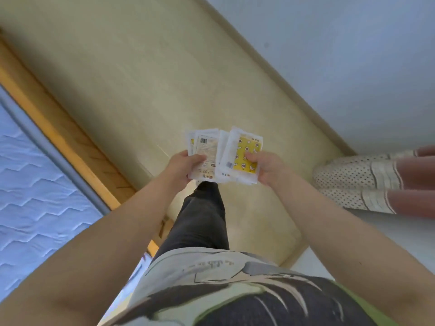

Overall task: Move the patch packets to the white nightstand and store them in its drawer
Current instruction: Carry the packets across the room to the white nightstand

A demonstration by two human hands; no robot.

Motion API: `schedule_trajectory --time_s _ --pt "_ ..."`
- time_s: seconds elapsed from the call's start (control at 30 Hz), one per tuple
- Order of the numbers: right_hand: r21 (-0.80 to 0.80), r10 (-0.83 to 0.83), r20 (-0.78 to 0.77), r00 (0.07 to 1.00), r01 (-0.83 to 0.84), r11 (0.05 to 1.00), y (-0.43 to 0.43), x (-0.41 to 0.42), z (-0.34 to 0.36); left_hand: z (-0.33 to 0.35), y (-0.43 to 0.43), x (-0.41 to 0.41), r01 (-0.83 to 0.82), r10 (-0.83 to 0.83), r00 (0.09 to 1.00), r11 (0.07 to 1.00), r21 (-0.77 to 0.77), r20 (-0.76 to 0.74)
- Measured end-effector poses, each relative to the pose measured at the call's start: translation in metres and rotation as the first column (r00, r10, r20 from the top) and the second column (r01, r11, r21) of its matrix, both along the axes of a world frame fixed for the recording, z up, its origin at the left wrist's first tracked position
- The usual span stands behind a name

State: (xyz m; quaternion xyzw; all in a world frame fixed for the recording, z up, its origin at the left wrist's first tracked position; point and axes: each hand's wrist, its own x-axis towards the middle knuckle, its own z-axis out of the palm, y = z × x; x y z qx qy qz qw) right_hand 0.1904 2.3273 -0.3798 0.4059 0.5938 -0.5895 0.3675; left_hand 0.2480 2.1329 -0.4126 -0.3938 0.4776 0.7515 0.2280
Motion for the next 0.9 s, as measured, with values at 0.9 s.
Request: schedule_trajectory --time_s 0.9 --pt "0.199 0.869 -0.216 0.445 -0.851 0.486 -0.554 -0.558 0.005 0.036 -0.449 -0.445 -0.703 0.709 0.705 0.695 -0.151 -0.015"
